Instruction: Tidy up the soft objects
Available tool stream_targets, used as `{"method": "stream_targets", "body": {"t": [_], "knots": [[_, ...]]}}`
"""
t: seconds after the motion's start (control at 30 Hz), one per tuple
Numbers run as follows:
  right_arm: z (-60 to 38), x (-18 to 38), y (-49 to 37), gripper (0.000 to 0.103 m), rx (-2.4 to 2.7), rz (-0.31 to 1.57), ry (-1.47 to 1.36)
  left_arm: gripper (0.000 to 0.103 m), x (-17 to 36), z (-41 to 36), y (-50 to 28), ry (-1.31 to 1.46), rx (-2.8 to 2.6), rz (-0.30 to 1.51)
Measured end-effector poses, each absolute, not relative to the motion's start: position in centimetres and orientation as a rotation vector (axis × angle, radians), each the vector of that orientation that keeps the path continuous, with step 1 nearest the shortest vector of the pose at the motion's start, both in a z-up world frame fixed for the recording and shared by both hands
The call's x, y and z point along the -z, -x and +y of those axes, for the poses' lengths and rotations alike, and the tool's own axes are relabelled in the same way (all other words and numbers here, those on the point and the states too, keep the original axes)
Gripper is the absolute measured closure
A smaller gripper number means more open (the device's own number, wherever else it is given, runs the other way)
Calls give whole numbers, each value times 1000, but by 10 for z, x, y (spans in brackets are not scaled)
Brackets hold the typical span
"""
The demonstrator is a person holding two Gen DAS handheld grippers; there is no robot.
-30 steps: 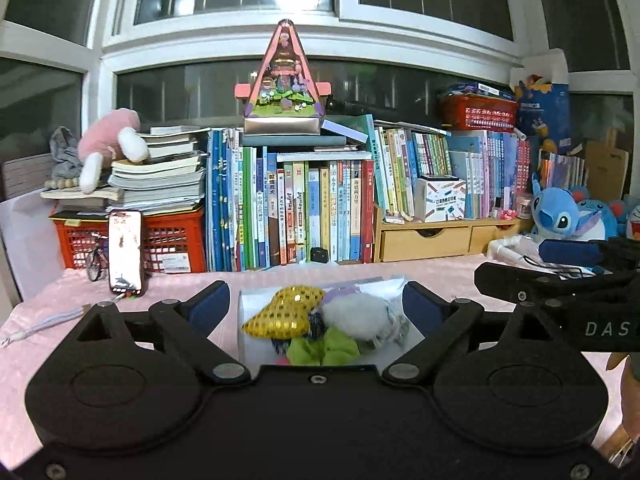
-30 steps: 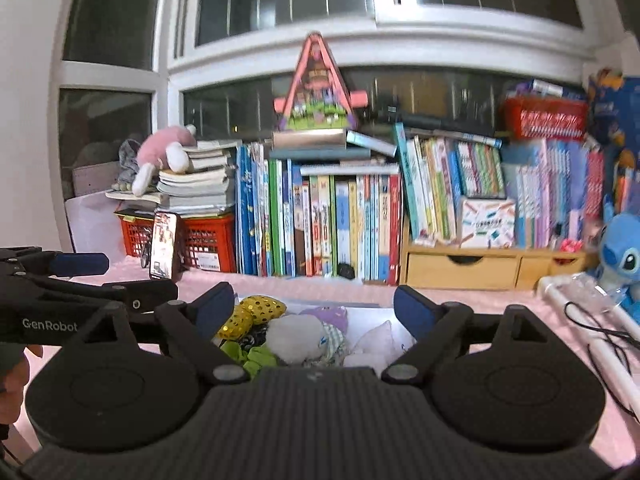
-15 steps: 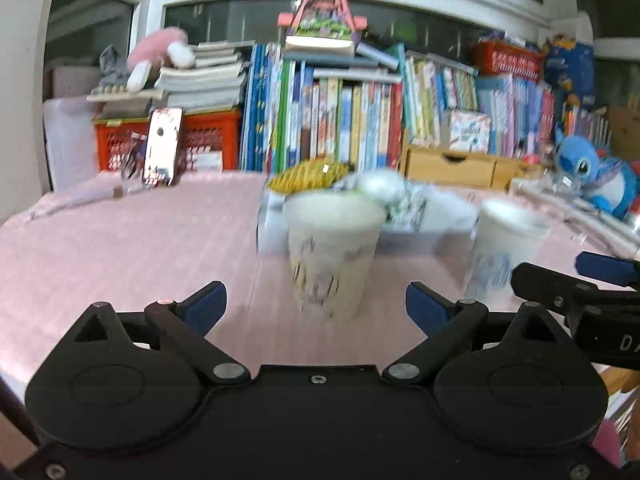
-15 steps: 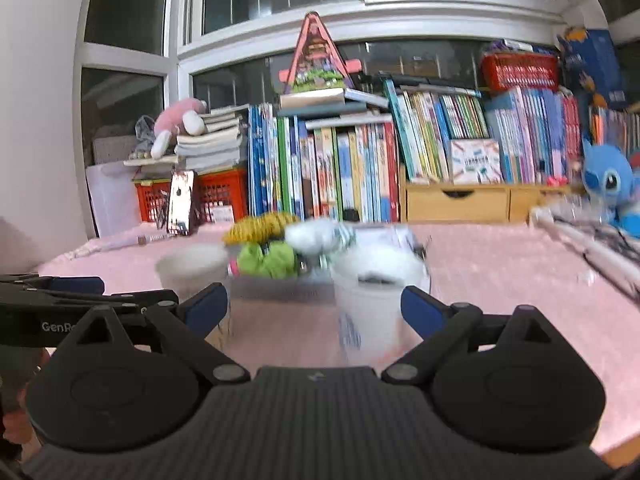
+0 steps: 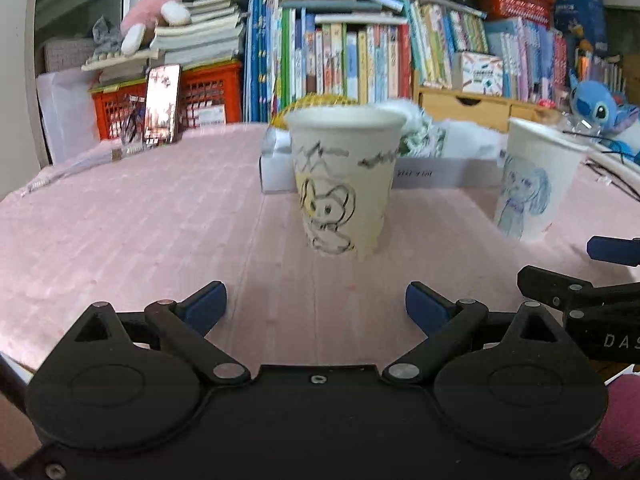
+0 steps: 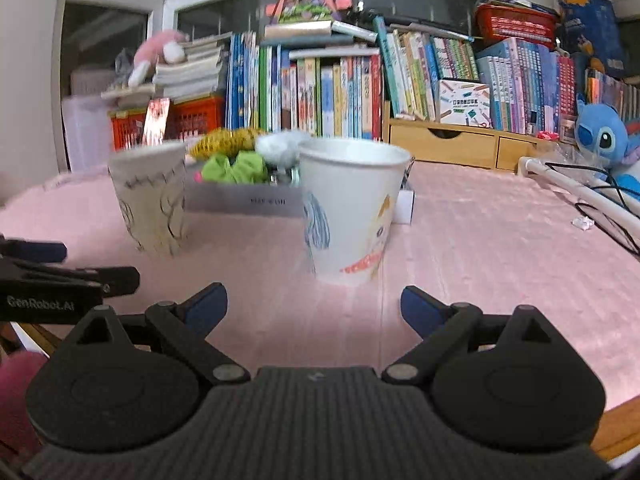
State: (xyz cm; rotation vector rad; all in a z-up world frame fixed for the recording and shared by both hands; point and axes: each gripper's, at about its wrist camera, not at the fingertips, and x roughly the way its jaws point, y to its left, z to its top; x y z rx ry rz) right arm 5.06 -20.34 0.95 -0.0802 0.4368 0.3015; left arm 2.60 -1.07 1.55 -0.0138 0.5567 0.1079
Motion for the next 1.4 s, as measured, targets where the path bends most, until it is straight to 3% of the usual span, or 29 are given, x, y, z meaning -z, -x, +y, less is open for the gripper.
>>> {"method": "stream_targets", "body": {"t": [0.4, 1.4], "knots": [[-200, -3, -58, 0, -313, 481, 76, 2, -11, -4, -27, 19, -94, 544], [-201, -1, -57, 0, -322, 472, 75, 0, -10, -3, -30, 15, -86, 550]]}}
